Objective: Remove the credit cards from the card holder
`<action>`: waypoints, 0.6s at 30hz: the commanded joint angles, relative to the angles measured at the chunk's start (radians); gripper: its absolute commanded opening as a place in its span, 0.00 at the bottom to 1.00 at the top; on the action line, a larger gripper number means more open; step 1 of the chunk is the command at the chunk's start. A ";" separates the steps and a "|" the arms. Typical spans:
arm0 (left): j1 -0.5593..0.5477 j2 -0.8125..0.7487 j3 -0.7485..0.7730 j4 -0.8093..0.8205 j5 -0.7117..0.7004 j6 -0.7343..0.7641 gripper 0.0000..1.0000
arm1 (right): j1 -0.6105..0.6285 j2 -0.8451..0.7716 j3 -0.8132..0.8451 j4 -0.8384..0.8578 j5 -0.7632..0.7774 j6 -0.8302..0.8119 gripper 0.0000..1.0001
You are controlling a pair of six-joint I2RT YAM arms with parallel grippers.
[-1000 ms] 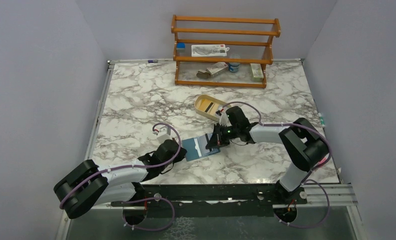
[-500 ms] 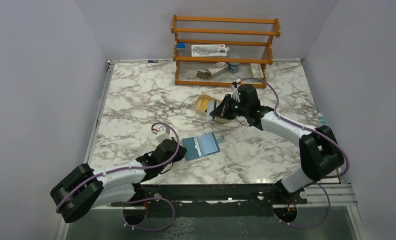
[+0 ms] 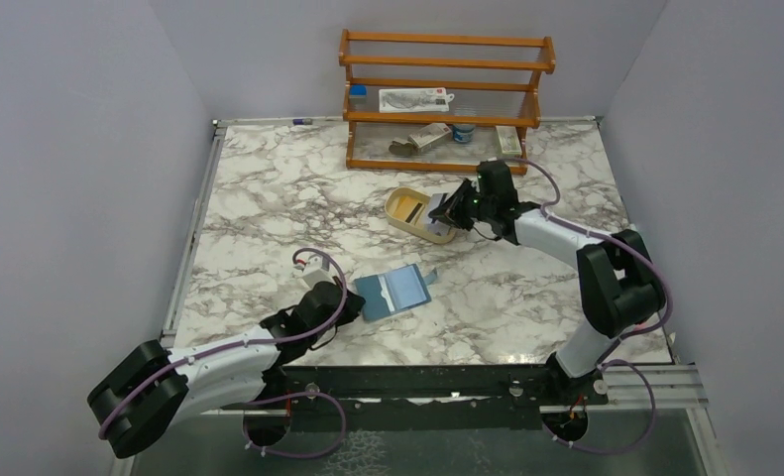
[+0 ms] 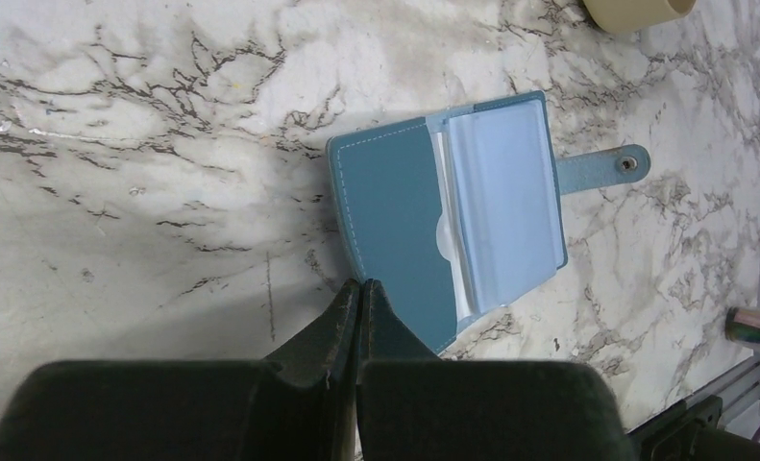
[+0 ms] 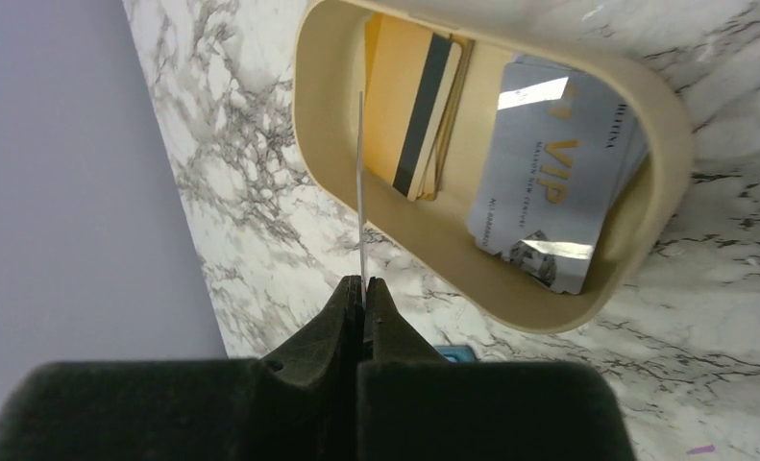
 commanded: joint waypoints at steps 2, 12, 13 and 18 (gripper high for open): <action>0.005 -0.018 -0.014 -0.022 -0.007 -0.009 0.00 | -0.042 -0.010 -0.034 -0.010 0.049 0.014 0.01; 0.004 -0.029 -0.020 -0.030 -0.004 -0.013 0.00 | -0.054 0.079 0.000 -0.067 0.001 -0.051 0.01; 0.004 -0.030 -0.021 -0.028 -0.005 -0.015 0.00 | -0.055 0.084 0.002 -0.070 -0.001 -0.056 0.01; 0.004 -0.018 -0.021 -0.023 -0.003 -0.017 0.00 | -0.056 0.116 0.014 -0.085 -0.007 -0.076 0.01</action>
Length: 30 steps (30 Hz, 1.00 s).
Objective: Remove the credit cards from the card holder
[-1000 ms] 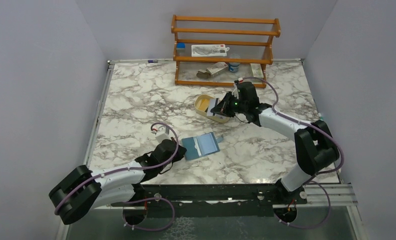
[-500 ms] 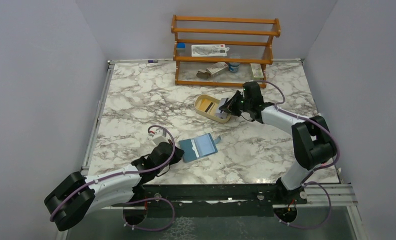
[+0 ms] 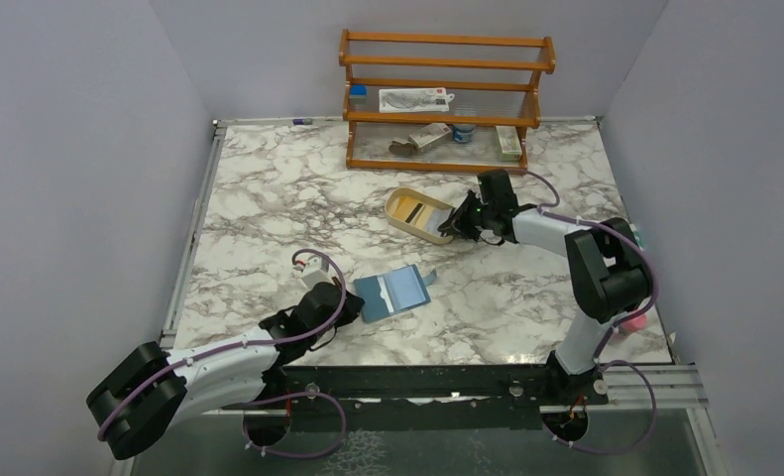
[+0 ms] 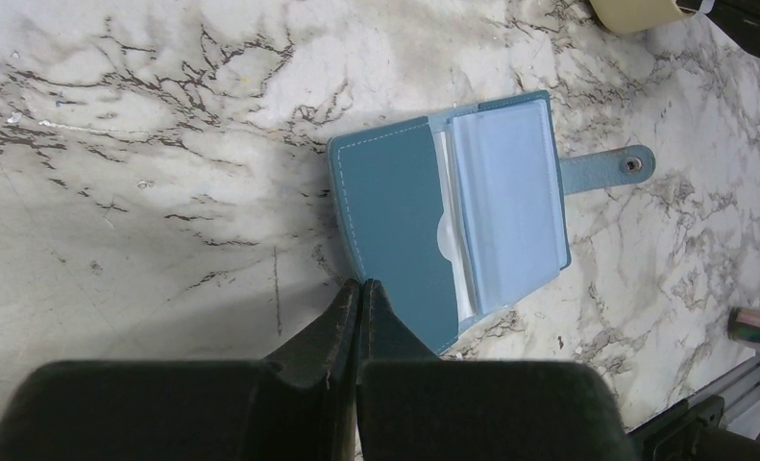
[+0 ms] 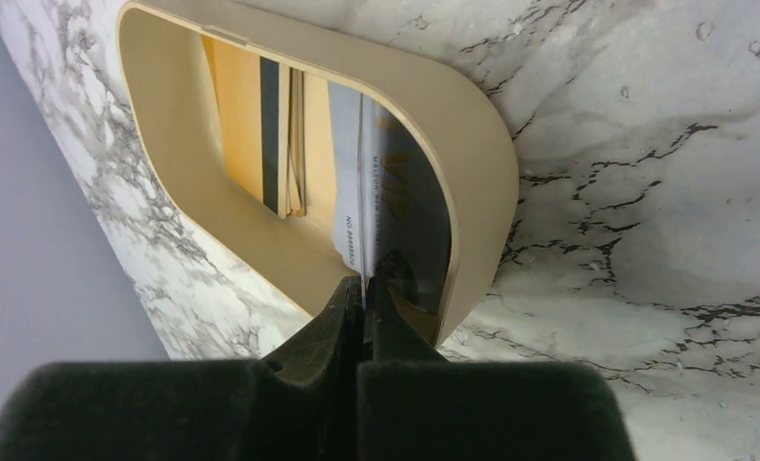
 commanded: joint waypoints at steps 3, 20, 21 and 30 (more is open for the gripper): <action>0.005 0.006 -0.009 -0.004 -0.002 -0.010 0.00 | -0.001 0.040 0.055 -0.055 -0.015 -0.043 0.01; 0.005 0.019 -0.018 0.004 -0.005 -0.015 0.00 | -0.002 0.025 0.273 -0.406 0.149 -0.228 0.26; 0.004 0.022 -0.017 0.006 -0.004 -0.015 0.00 | -0.001 0.027 0.281 -0.423 0.156 -0.237 0.26; 0.004 0.014 -0.016 -0.001 -0.004 -0.012 0.00 | -0.002 -0.064 0.313 -0.508 0.253 -0.283 0.26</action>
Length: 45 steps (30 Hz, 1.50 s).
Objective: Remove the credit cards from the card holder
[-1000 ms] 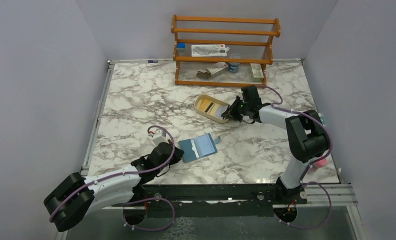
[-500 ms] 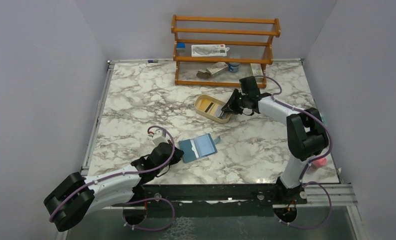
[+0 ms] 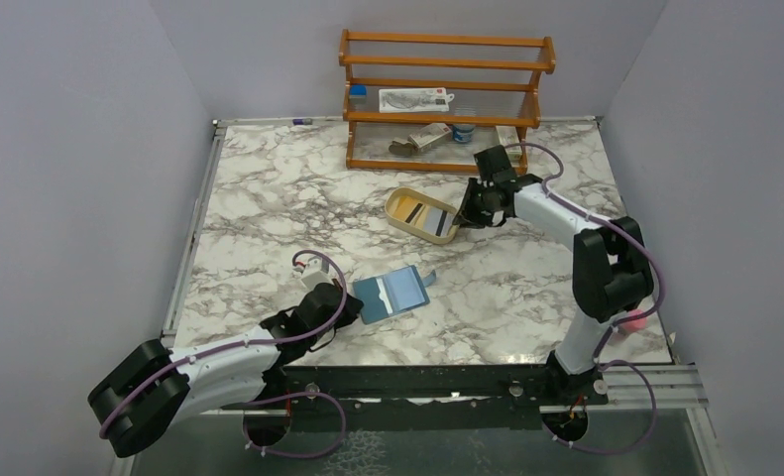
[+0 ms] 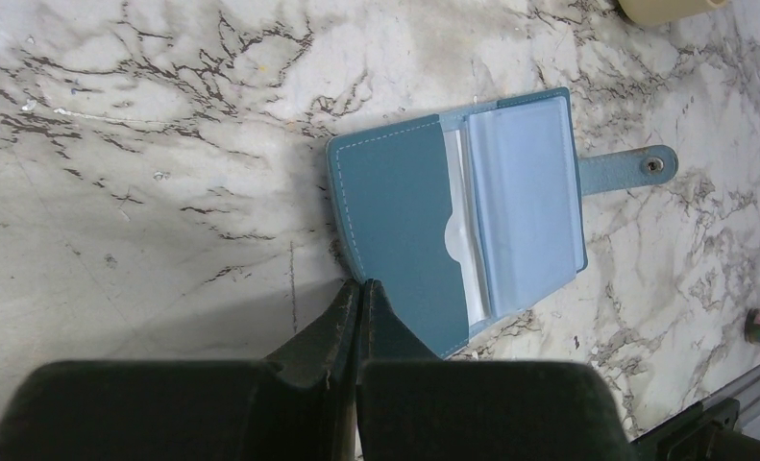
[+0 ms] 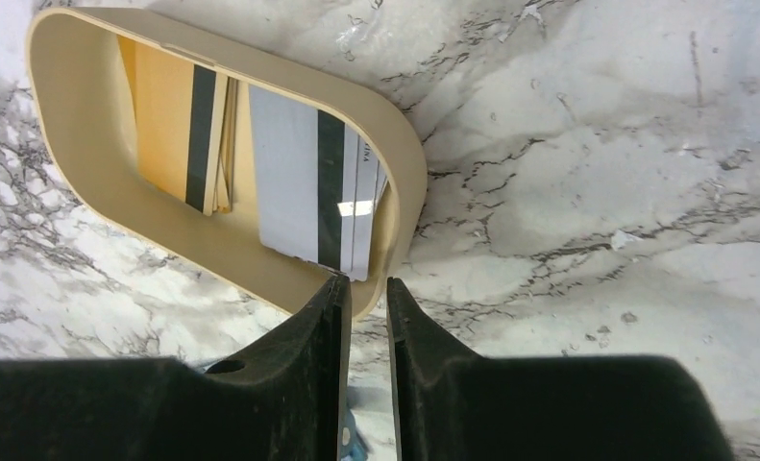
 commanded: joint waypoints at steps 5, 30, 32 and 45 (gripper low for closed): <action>0.003 0.001 -0.005 -0.001 -0.001 -0.007 0.00 | -0.001 -0.211 0.009 -0.028 0.076 -0.057 0.26; 0.276 0.172 0.462 -0.304 0.141 0.423 0.99 | -0.001 -0.562 -0.322 0.191 -0.185 -0.219 1.00; 0.327 0.174 0.507 -0.343 0.141 0.469 0.99 | -0.001 -0.564 -0.325 0.191 -0.172 -0.218 1.00; 0.591 0.058 0.586 -0.298 0.212 0.691 0.99 | -0.002 -0.656 -0.408 0.254 -0.130 -0.213 1.00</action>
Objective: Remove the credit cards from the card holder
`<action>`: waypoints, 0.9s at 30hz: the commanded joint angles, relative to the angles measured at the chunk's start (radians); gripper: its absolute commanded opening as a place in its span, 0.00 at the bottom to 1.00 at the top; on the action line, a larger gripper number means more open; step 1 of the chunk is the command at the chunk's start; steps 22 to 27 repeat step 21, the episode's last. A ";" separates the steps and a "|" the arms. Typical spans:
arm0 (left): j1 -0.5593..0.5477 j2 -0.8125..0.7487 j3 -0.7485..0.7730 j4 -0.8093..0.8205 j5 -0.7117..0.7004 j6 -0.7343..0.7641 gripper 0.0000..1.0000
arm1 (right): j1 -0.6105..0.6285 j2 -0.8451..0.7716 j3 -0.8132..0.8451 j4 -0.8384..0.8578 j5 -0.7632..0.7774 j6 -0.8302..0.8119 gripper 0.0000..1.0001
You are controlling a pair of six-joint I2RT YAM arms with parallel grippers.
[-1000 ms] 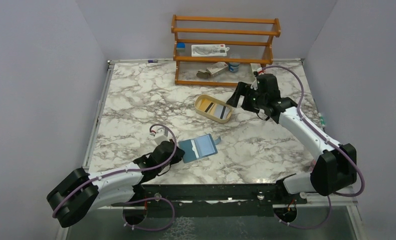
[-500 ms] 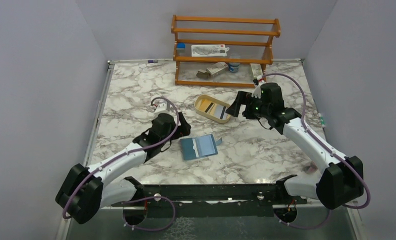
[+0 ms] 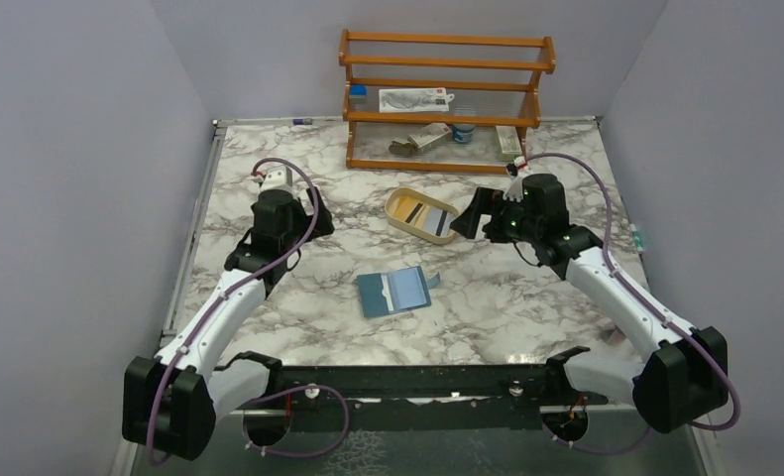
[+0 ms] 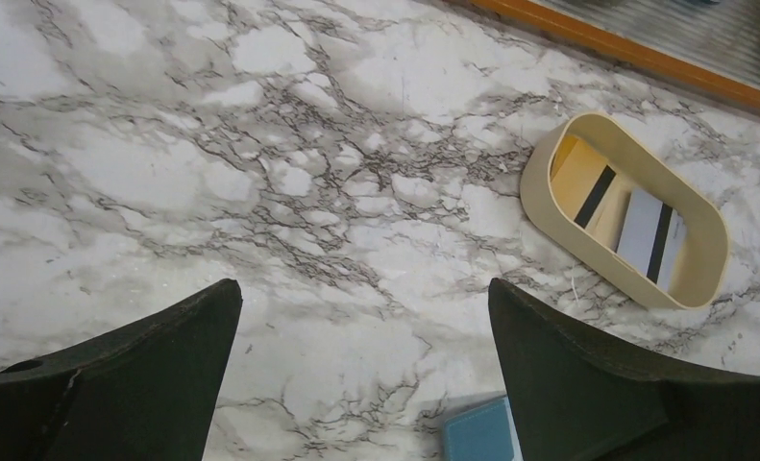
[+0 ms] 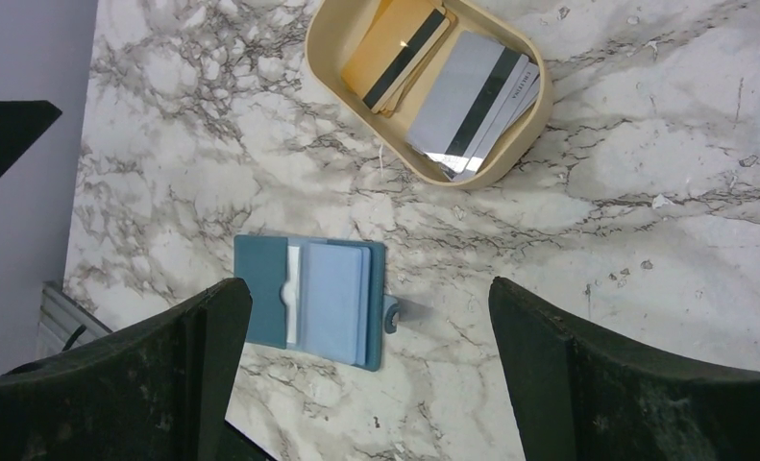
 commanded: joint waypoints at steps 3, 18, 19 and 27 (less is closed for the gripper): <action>0.040 -0.117 0.000 0.067 0.058 0.162 0.99 | -0.002 -0.059 -0.028 0.059 0.048 -0.017 1.00; 0.044 -0.213 -0.022 0.113 0.060 0.232 0.99 | -0.001 -0.090 -0.062 0.098 0.075 -0.002 1.00; 0.044 -0.217 -0.024 0.115 0.059 0.232 0.99 | -0.001 -0.092 -0.068 0.104 0.074 0.000 1.00; 0.044 -0.225 -0.026 0.120 0.057 0.231 0.99 | -0.002 -0.092 -0.065 0.099 0.078 0.002 1.00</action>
